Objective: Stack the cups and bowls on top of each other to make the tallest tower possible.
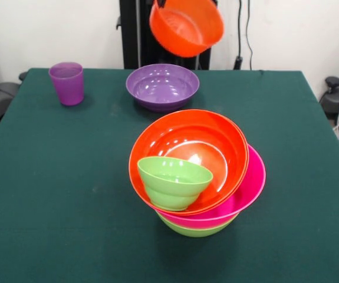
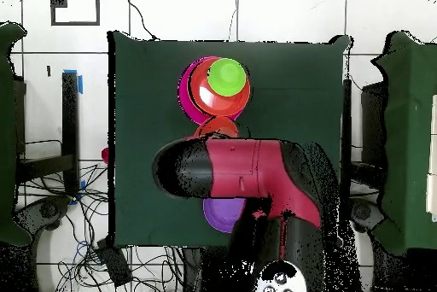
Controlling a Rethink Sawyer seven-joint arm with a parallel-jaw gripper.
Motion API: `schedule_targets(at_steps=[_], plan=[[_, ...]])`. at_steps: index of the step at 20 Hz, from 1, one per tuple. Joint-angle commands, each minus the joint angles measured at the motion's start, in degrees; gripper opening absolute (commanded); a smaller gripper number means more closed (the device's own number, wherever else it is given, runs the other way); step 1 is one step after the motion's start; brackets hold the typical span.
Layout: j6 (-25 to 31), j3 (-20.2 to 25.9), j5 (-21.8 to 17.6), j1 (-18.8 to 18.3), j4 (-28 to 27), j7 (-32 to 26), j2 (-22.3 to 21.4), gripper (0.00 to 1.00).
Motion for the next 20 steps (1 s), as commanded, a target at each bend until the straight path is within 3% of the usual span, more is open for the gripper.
schedule_targets(at_steps=[1,11,20], plan=[[-7.4,9.9,-9.3,-1.4,-3.3,-13.1,8.4,0.00],[-8.6,9.7,-16.2,1.4,-9.8,-7.7,16.7,0.00],[-9.8,8.9,-17.5,2.6,-12.4,-4.8,20.2,0.00]])
